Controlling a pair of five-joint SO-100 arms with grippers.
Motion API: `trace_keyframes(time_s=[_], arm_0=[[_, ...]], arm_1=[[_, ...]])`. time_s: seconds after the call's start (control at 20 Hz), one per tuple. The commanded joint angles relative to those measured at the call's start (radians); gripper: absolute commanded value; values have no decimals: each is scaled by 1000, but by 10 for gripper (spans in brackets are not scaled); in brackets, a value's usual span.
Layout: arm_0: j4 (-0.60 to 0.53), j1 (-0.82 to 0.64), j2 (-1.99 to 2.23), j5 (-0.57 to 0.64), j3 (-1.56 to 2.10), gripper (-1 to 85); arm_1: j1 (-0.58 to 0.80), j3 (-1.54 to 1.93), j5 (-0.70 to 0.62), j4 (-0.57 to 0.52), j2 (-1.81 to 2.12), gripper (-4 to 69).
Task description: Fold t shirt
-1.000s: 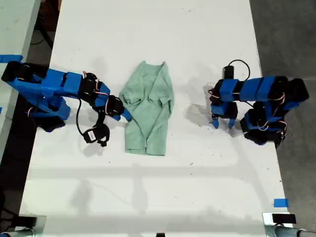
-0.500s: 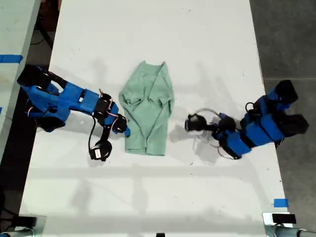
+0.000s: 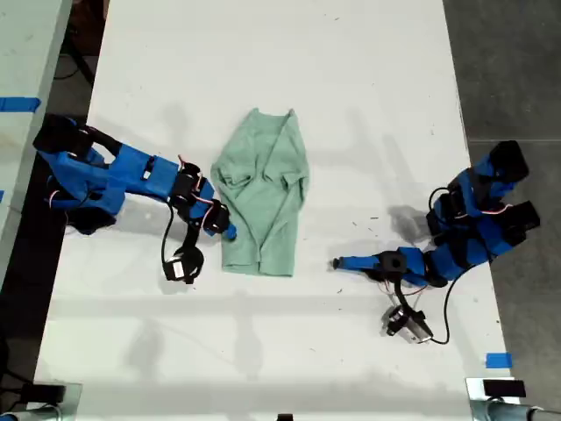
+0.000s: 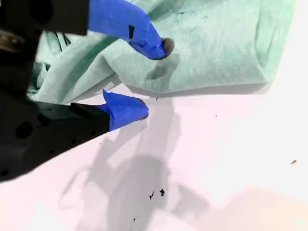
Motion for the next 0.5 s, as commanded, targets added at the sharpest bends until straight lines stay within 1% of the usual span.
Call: trace_keyframes(time_s=[0.0,0.35,0.45], arm_0=[[5,-15,20,6,-72,152],[37,-15,87,-2,-78,133],[66,-14,140,-35,-67,126]], arm_1=[[-2,8,-3,37,8,157],[5,28,12,67,41,151],[5,52,28,89,64,146]])
